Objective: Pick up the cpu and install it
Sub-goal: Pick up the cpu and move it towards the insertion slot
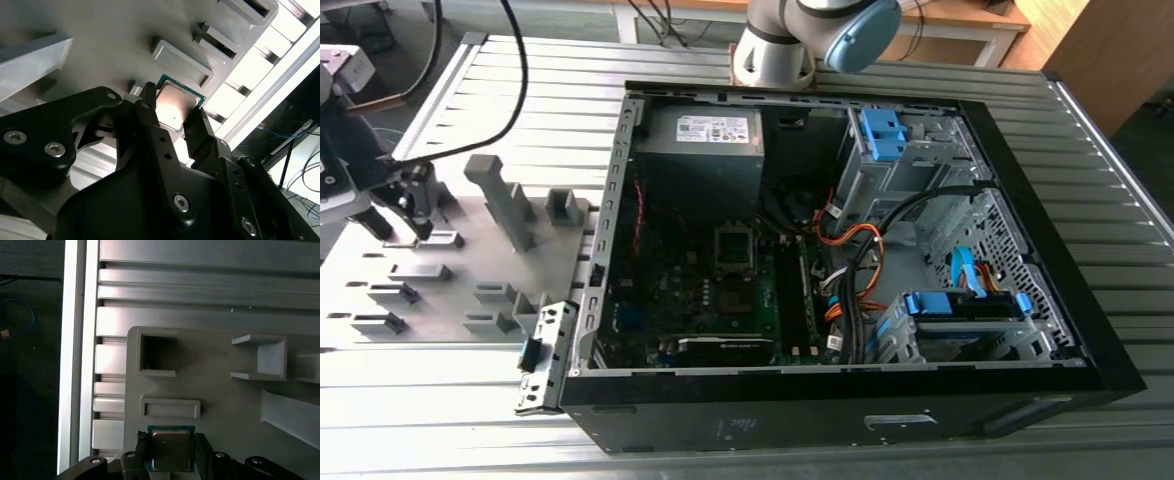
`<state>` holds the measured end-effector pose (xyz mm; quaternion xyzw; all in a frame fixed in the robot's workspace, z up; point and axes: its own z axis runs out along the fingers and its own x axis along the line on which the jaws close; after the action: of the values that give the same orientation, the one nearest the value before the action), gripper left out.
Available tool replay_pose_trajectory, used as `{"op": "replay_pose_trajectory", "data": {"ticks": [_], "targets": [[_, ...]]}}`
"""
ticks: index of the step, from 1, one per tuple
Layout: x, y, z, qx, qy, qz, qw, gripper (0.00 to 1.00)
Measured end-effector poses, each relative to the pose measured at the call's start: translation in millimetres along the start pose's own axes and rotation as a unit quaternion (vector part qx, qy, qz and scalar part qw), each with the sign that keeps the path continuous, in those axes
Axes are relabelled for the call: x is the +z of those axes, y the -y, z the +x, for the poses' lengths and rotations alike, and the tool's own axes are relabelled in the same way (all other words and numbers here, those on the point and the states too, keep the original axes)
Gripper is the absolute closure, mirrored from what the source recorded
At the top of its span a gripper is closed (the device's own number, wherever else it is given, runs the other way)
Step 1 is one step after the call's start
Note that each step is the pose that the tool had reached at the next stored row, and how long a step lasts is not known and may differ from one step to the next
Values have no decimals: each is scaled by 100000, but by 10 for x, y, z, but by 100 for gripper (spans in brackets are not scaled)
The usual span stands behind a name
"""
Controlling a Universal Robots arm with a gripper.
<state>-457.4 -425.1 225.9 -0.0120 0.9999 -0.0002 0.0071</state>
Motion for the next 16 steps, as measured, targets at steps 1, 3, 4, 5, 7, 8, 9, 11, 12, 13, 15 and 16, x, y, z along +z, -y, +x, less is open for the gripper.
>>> {"op": "replay_pose_trajectory", "data": {"ticks": [1,3,4,5,7,8,9,11,12,13,15,16], "targets": [[-32,0,0,-1,-5,2,100000,53],[-94,0,-1,2,-1,2,100000,53],[-124,0,-2,2,3,-2,100000,53],[-170,0,-2,-2,-3,2,100000,53],[-175,0,-3,-1,11,-7,100000,53],[-176,0,-3,1,9,-5,100000,53],[-177,0,-2,1,5,-1,100000,53],[-179,0,-3,-1,0,0,100000,53],[-179,0,-3,-3,3,0,100000,53],[-180,0,-3,-1,0,2,100000,53],[-188,0,-2,1,-24,20,100000,53],[-198,1,-3,-4,-32,25,100000,53]]}}
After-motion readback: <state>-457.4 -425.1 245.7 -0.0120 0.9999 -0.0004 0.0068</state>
